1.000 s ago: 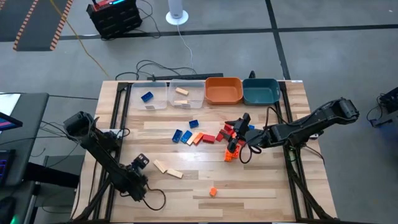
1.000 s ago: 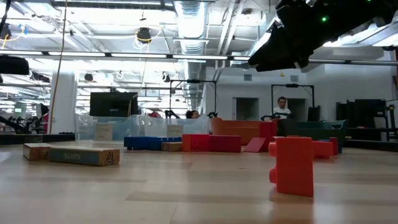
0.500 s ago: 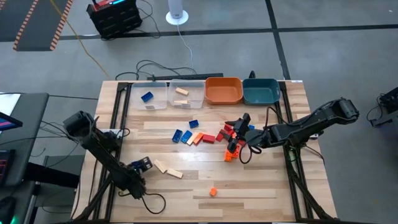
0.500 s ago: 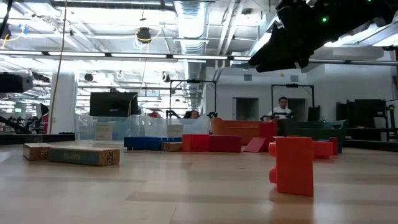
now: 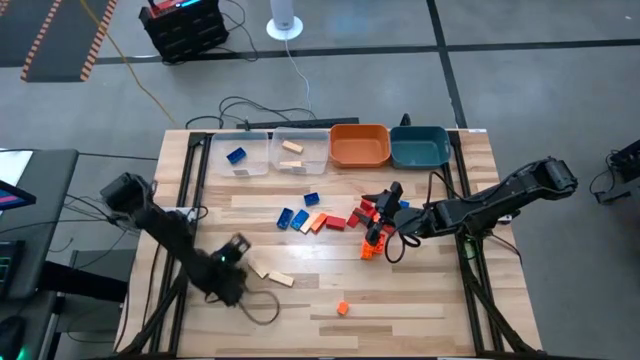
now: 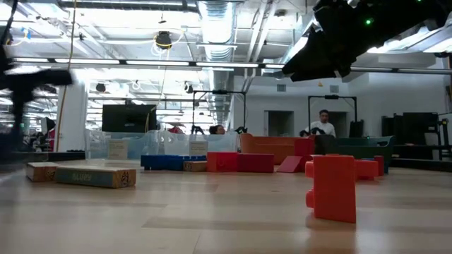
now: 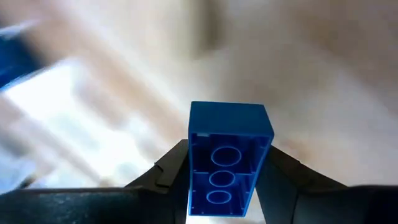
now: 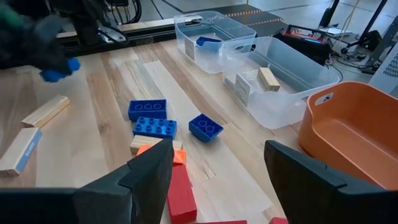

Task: Sort blocks
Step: Put the blue game piece into the left transparent bin, then put the red block into the orange bin

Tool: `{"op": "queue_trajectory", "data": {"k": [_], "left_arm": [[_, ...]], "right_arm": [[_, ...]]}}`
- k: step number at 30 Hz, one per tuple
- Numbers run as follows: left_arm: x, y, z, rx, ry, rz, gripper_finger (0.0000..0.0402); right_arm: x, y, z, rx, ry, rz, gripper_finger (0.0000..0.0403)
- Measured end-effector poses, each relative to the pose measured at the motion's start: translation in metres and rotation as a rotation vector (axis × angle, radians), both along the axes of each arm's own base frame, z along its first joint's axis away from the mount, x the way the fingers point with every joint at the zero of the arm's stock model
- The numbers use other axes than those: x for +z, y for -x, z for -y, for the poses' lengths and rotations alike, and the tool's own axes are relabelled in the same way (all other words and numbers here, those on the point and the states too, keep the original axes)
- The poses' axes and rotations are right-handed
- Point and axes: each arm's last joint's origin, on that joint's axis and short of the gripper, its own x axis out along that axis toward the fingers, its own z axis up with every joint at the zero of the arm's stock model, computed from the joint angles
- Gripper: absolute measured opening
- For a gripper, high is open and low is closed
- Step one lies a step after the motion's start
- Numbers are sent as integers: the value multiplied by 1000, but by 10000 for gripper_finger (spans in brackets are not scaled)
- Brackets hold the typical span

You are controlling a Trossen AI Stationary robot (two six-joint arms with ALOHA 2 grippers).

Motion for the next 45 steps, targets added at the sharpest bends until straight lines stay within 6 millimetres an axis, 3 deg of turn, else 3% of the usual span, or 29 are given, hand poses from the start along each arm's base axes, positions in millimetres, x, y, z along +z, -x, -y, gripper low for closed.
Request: {"op": "queue_trajectory", "data": {"k": [5,9,13,20,26,33,36,40,45], "left_arm": [[35,-17,-52,185,-84,246,129],[62,-20,-108,415,-128,407,129],[77,-20,-165,650,-139,514,129],[79,-20,-249,817,-71,610,129],[58,-7,-307,971,25,600,129],[24,4,-339,1131,34,482,135],[20,3,-342,1164,8,491,200],[29,1,-340,1144,-9,526,290],[58,-6,-325,1111,39,661,321]], "right_arm": [[0,0,0,0,-1,5,282],[1,0,0,0,-2,9,282],[1,0,0,0,-2,9,282],[1,0,0,2,-2,8,282],[0,0,-1,5,-2,5,282],[-1,1,-2,11,2,-8,282],[-1,1,-4,19,1,-8,282],[-1,2,-7,32,1,-15,282],[-3,3,-8,29,-11,-21,282]]}}
